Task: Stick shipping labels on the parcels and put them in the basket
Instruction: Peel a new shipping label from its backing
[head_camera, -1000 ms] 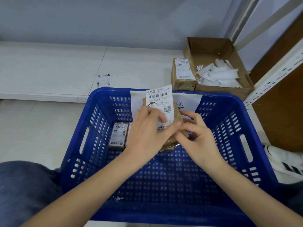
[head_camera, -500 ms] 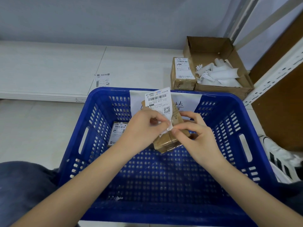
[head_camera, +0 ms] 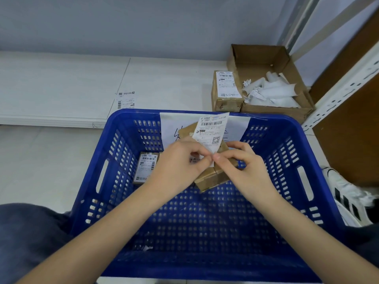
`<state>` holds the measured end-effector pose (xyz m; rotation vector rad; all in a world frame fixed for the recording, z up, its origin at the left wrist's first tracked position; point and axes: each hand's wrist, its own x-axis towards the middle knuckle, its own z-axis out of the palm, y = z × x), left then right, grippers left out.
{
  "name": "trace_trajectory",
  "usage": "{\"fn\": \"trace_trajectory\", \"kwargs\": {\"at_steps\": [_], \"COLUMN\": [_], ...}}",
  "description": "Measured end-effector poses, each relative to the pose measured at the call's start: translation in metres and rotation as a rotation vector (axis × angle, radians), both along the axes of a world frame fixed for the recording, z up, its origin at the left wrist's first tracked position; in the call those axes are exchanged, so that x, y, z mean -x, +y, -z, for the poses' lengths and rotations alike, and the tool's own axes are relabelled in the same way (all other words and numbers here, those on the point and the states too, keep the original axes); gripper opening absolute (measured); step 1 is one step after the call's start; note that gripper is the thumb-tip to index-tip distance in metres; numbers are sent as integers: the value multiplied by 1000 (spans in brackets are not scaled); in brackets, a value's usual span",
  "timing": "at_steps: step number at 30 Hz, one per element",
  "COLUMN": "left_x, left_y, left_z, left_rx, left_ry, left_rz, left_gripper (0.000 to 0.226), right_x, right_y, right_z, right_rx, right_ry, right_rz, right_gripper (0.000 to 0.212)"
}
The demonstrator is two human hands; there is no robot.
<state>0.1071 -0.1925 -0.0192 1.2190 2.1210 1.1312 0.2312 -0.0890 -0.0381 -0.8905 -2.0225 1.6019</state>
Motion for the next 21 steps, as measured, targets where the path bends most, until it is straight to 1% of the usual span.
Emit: {"fn": "trace_trajectory", "kwargs": {"at_steps": [6, 11, 13, 16, 21], "left_x": [1, 3, 5, 11, 12], "left_y": [1, 1, 1, 0, -1], "left_z": [0, 2, 1, -2, -1], "left_rx": [6, 1, 3, 30, 26], "left_ry": [-14, -36, -53, -29, -49], "left_rz": [-23, -64, -91, -113, -102], "left_gripper": [29, 18, 19, 17, 19], "right_x": [-1, -1, -1, -1, -1], "right_y": [1, 2, 2, 3, 2], "right_z": [2, 2, 1, 1, 3], "right_rx": [-10, -10, -6, 4, 4], "right_ry": [-10, 1, -4, -6, -9], "right_rz": [-12, 5, 6, 11, 27], "right_gripper": [22, 23, 22, 23, 22]}}
